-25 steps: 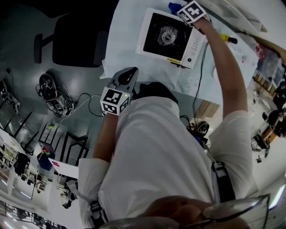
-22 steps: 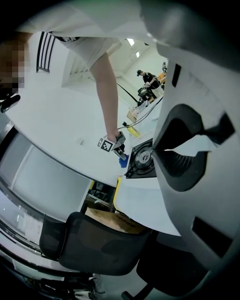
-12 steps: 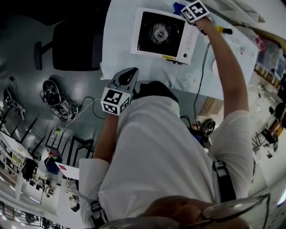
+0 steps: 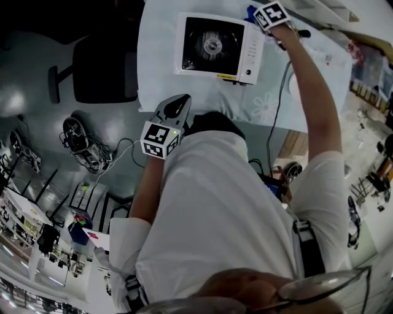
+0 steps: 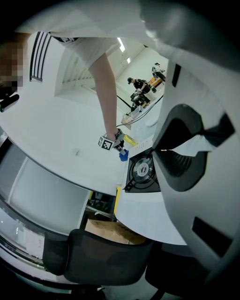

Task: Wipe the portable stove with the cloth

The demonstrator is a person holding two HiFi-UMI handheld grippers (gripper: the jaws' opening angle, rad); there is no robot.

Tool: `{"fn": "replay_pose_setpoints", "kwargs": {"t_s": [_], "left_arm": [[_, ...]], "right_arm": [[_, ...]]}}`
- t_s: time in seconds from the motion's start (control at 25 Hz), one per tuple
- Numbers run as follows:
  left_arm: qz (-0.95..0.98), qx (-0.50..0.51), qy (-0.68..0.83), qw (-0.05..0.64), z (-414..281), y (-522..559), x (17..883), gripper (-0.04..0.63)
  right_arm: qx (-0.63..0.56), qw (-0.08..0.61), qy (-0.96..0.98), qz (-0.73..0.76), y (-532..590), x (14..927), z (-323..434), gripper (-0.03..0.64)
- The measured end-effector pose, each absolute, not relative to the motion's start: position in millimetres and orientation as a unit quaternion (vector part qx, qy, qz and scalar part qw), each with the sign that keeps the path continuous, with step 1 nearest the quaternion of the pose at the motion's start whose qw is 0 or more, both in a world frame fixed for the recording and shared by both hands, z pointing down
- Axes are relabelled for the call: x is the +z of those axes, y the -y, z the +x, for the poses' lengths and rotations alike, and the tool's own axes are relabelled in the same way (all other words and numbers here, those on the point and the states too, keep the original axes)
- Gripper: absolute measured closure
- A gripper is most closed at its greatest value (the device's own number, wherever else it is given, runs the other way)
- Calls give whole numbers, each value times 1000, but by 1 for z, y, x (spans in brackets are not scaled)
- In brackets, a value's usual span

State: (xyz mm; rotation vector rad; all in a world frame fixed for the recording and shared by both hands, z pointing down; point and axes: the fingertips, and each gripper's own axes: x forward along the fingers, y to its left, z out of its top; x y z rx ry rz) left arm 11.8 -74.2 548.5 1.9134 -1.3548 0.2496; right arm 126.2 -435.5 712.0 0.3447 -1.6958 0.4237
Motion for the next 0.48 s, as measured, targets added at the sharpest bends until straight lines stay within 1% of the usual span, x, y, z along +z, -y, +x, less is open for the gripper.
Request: {"fn": "replay_pose_setpoints", "kwargs": {"t_s": [0.32,0.48], "left_arm": [[762,104,525,365,25,77,539,557],[770,108,519,356,31,79,537,557]], "right_arm": [[167,645,722,189,440,699,161,517],[156,626,743,179,437,692,160,517]]}}
